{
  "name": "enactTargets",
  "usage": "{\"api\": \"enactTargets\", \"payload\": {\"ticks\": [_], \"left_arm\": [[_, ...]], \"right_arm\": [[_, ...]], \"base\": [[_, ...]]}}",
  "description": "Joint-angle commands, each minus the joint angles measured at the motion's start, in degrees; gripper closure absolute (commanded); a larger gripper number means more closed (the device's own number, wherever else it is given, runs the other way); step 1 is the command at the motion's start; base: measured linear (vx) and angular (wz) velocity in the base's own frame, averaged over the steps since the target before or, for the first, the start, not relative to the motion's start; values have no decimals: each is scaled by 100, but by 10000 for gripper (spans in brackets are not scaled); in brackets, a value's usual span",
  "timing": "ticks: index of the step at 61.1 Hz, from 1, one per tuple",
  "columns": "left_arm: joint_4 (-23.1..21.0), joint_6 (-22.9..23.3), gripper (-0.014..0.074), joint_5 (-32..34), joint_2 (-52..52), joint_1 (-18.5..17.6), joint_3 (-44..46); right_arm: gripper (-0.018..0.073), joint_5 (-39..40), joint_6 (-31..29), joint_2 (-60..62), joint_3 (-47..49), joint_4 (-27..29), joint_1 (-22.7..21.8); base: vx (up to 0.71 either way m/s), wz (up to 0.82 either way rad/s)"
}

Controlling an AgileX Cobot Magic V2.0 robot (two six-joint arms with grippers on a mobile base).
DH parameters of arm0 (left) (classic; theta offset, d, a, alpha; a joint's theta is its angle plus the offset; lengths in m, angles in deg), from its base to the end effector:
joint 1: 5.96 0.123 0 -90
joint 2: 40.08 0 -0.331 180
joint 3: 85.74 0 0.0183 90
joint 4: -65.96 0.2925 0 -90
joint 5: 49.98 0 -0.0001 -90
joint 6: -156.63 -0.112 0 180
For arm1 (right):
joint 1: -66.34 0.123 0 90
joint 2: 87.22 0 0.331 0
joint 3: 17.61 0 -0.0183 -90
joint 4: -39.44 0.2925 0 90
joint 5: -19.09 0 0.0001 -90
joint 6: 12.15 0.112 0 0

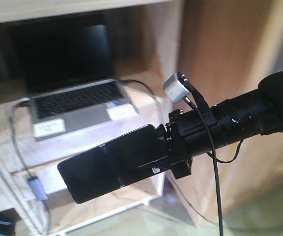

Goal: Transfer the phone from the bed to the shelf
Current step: 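Raise the right gripper with the phone above the laptop shelf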

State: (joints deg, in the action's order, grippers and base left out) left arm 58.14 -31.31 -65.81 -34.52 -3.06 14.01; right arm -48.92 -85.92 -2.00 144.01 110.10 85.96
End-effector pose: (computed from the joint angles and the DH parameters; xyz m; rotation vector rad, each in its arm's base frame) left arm 0.0707 -0.0006 0.1723 -0.0116 1.7713 0.0090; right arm 0.2767 0.2027 0.3065 -1.2108 1.9780 1.3146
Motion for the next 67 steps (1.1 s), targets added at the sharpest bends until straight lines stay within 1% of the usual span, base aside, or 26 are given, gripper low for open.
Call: {"api": "enactTargets", "payload": {"ticks": [1,34,49,67], "left_arm": [[-54,22,596,419,-28,-32,-15],[-54,22,596,419,-28,-32,-15],[-54,22,596,419,-28,-32,-15],[-54,22,596,419,-28,-32,-15]], "right_arm": [[561,-596,-54,238,132,511,-5],[561,-587,-54,238,132,511,-5],[561,-587,-54,238,132,511,-5],[561,-587,-54,238,132,511,-5]], "base": [[31,48],[23,45],[13,19],[8,4]]}}
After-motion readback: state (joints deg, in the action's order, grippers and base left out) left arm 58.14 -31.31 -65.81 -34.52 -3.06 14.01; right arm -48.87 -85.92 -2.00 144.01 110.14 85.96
